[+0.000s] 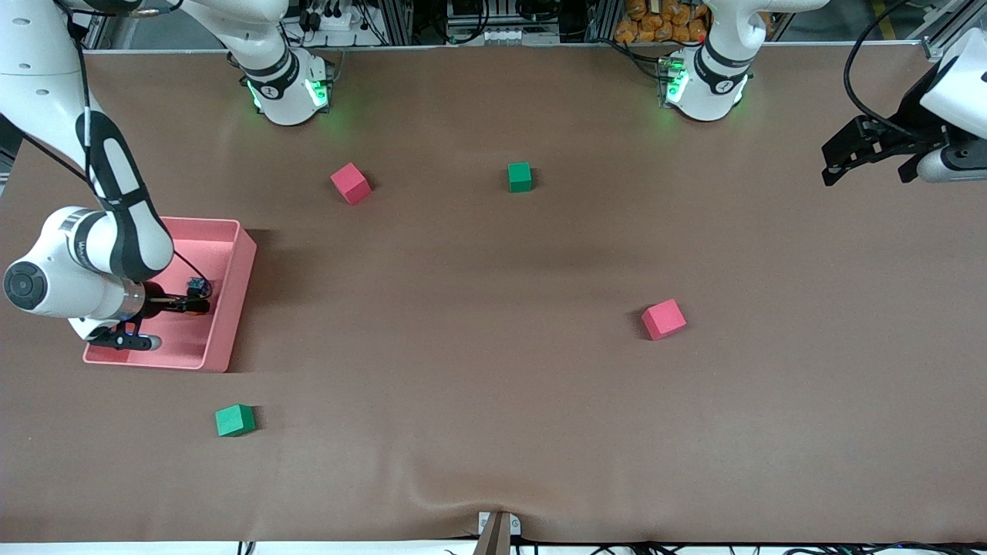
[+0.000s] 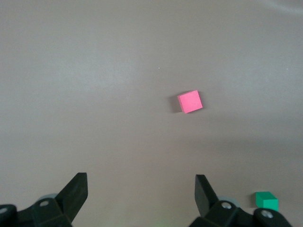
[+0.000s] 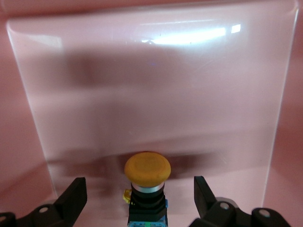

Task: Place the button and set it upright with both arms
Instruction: 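Lift the button out of the bin and carry it toward table center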

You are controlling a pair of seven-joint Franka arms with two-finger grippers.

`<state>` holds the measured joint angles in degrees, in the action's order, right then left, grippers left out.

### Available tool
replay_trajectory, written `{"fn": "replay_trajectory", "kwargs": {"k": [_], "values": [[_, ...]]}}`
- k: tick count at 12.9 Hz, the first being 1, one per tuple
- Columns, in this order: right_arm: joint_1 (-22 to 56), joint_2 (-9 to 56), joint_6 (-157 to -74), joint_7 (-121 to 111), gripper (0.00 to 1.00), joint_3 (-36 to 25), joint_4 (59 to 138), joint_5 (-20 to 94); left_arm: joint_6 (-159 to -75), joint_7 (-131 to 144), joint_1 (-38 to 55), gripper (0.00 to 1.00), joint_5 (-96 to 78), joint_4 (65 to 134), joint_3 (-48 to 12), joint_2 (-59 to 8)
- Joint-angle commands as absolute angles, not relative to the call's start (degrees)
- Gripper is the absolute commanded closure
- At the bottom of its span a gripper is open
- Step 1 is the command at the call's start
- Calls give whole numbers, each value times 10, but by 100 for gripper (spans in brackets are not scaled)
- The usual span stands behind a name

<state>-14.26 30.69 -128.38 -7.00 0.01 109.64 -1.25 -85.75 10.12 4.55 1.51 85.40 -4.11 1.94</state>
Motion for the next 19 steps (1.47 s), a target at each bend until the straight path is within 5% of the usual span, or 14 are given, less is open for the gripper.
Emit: {"fn": "replay_trajectory", "kwargs": {"k": [1, 6, 9, 15, 19], "values": [[-157, 306, -1305, -81, 11, 9, 1116, -21, -858, 96, 44, 0, 26, 846, -42, 15], [-170, 320, -1318, -139, 99, 10, 1114, -20, -859, 95, 42, 0, 26, 846, -41, 7], [-166, 312, -1292, -150, 100, 10, 1094, -20, -859, 93, 42, 0, 26, 846, -42, 7], [-143, 313, -1030, -145, 100, 11, 889, -20, -860, 98, 58, 0, 25, 844, -49, -8], [-82, 313, -938, -85, 100, 14, 798, -12, -887, 102, 69, 0, 27, 845, -54, -28]]}}
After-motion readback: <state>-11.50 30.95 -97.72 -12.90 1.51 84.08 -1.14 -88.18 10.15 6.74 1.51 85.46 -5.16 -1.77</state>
